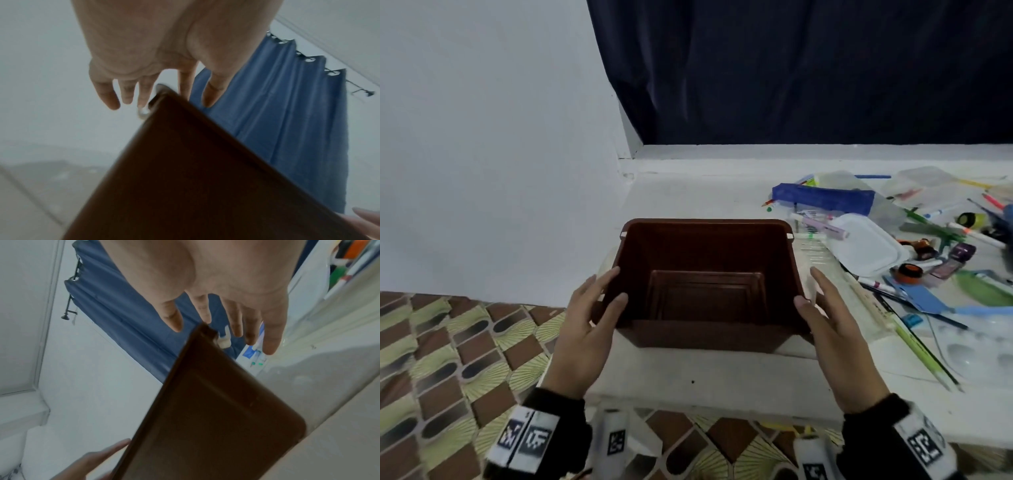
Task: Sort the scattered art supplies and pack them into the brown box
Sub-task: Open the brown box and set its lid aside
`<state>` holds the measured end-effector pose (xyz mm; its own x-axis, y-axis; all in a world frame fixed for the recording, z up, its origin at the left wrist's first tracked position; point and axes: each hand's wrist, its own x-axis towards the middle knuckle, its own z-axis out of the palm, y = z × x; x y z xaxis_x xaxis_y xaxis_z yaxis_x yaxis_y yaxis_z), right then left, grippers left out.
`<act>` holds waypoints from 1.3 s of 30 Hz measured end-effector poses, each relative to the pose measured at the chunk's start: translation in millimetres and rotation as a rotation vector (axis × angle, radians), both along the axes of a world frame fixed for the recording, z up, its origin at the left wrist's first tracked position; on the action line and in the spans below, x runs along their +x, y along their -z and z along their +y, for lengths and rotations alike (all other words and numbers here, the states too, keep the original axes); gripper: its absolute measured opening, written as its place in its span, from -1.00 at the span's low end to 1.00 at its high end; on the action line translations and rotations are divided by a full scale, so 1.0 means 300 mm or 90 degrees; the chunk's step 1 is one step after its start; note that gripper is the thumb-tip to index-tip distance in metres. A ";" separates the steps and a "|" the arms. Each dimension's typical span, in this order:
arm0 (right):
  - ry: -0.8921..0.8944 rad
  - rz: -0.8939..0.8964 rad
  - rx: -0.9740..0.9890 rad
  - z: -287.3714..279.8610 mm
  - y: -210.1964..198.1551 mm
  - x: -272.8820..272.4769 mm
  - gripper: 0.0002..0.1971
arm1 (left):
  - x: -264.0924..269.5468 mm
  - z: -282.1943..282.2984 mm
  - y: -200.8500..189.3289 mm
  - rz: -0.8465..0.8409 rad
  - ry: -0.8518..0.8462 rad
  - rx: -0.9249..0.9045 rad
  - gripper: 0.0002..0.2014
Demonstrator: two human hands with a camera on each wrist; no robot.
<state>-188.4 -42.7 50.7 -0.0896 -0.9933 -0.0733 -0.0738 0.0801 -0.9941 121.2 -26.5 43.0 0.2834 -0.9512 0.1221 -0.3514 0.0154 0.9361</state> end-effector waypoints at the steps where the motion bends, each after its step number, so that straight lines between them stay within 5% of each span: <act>1: -0.006 0.004 -0.005 0.020 -0.013 -0.023 -0.48 | -0.023 0.024 -0.012 -0.046 -0.017 -0.011 -0.62; 5: 0.017 0.000 -0.042 0.120 -0.048 -0.152 -0.58 | -0.207 0.125 -0.097 -0.158 -0.003 -0.098 -0.71; 10: 0.119 -0.091 -0.039 0.230 -0.069 -0.395 -0.68 | -0.542 0.168 -0.139 0.153 0.129 -0.123 -0.74; 15: 0.217 -0.117 -0.023 0.264 -0.080 -0.664 -0.74 | -0.843 0.092 -0.112 0.295 0.245 -0.058 -0.49; 21: 0.299 -0.102 -0.039 0.206 -0.059 -0.980 -0.79 | -1.191 -0.077 -0.061 0.294 0.337 0.013 -0.80; 29: 0.327 -0.011 -0.040 0.031 -0.089 -1.417 -0.82 | -1.665 -0.301 0.010 0.328 0.436 0.216 -0.73; 39: 0.132 0.300 -0.026 -0.222 -0.055 -1.902 -0.76 | -2.021 -0.430 0.024 0.187 0.555 0.320 -0.74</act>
